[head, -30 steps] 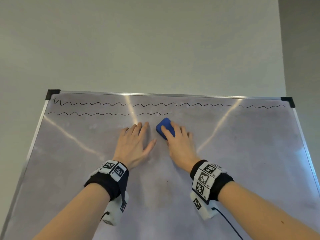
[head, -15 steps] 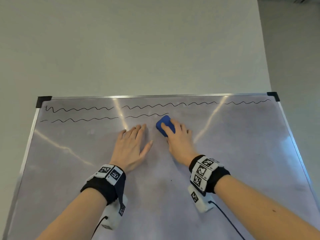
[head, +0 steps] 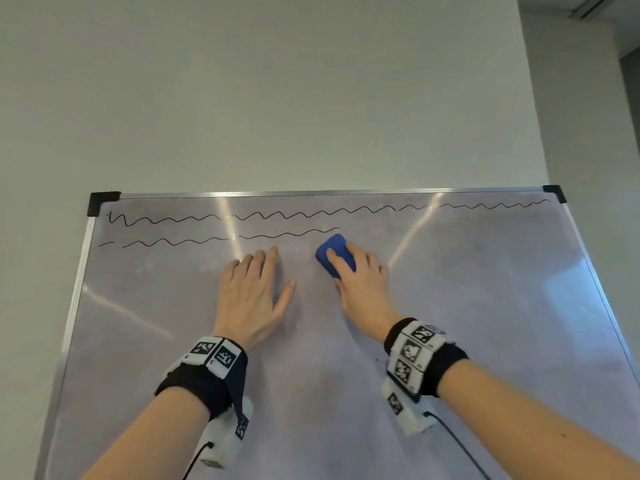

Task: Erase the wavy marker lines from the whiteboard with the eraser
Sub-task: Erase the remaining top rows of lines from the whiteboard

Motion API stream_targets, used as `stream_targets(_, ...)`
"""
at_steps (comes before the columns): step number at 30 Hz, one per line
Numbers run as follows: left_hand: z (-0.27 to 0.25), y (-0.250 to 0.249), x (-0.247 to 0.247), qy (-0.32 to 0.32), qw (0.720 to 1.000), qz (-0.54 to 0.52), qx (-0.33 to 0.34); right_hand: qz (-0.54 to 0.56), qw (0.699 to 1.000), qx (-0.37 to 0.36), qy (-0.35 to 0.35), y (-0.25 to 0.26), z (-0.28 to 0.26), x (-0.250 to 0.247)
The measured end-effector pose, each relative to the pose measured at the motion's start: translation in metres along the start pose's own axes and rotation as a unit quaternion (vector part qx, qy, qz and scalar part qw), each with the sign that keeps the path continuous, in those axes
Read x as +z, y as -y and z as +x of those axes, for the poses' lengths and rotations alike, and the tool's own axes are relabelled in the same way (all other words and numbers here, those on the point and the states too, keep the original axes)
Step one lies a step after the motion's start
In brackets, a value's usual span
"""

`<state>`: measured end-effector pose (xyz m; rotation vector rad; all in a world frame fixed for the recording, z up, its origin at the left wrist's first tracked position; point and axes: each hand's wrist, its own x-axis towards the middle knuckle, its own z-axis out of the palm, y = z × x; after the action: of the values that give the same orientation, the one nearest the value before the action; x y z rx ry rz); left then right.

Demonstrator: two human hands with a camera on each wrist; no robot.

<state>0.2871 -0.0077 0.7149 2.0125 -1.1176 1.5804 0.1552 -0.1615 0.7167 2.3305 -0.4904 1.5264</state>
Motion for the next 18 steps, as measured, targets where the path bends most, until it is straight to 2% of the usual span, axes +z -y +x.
stream_targets(2,0.0,0.006,-0.004,-0.003,1.0,0.003,0.024,-0.005,0.999,-0.035,0.0,-0.023,-0.009,-0.003)
stream_targets(3,0.0,0.009,-0.006,-0.003,0.999,0.005,0.033,-0.005,1.0,-0.027,-0.001,-0.035,-0.009,-0.006)
stream_targets(7,-0.001,0.012,-0.005,0.006,0.999,0.002,0.037,-0.001,0.991,0.129,-0.035,-0.055,0.026,-0.017)
stream_targets(9,-0.002,0.009,0.0,0.006,0.999,-0.006,0.032,0.002,0.989,0.145,-0.033,-0.032,0.037,-0.016)
stream_targets(13,-0.002,0.011,0.003,-0.006,0.999,-0.009,0.033,0.009,0.999,0.022,-0.026,0.019,0.013,0.004)
stream_targets(16,-0.002,0.013,-0.003,-0.004,0.999,-0.012,0.043,-0.006,0.997,-0.073,-0.034,0.001,-0.005,0.005)
stream_targets(17,-0.002,0.014,-0.005,-0.003,0.999,-0.013,0.046,-0.01,0.997,-0.076,-0.027,-0.01,-0.004,0.001)
stream_targets(18,-0.001,0.015,-0.006,-0.003,0.999,-0.014,0.047,-0.003,0.998,-0.047,-0.028,-0.021,0.001,-0.003)
